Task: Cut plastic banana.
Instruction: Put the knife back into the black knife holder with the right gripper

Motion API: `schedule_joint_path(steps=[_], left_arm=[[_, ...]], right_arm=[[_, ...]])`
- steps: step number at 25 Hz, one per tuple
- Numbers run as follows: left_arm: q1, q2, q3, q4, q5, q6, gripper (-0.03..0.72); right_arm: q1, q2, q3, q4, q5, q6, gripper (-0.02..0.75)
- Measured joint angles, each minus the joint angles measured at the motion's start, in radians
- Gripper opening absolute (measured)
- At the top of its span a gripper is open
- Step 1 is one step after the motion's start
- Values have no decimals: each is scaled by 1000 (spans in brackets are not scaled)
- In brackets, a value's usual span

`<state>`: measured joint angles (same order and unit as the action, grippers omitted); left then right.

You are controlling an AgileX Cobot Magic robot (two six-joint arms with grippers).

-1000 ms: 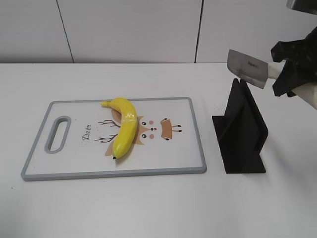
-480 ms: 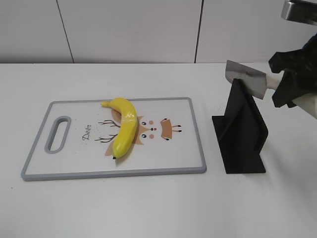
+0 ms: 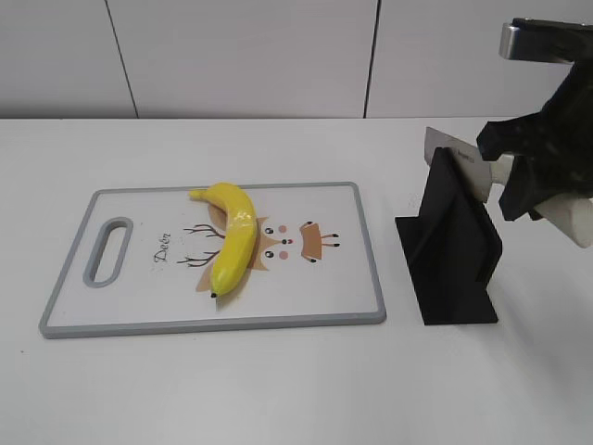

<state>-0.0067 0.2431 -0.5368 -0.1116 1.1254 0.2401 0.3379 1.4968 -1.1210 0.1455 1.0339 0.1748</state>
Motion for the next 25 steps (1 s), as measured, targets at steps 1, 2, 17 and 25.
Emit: schedule_joint_path(steps=[1,2,17,25], left_arm=[[0,-24,5,-1,0,0,490],[0,-50,12,-1,2,0,490],[0,-149,28,-17,10,0,489],[0,-240,28,-19,10,0,489]], right_arm=[[2,0,1,1,2,10,169],[5,0,3,4,3,17,169],[16,-6,-17,45,25,-13,540],[16,-232,-40,-37,14,-66,547]])
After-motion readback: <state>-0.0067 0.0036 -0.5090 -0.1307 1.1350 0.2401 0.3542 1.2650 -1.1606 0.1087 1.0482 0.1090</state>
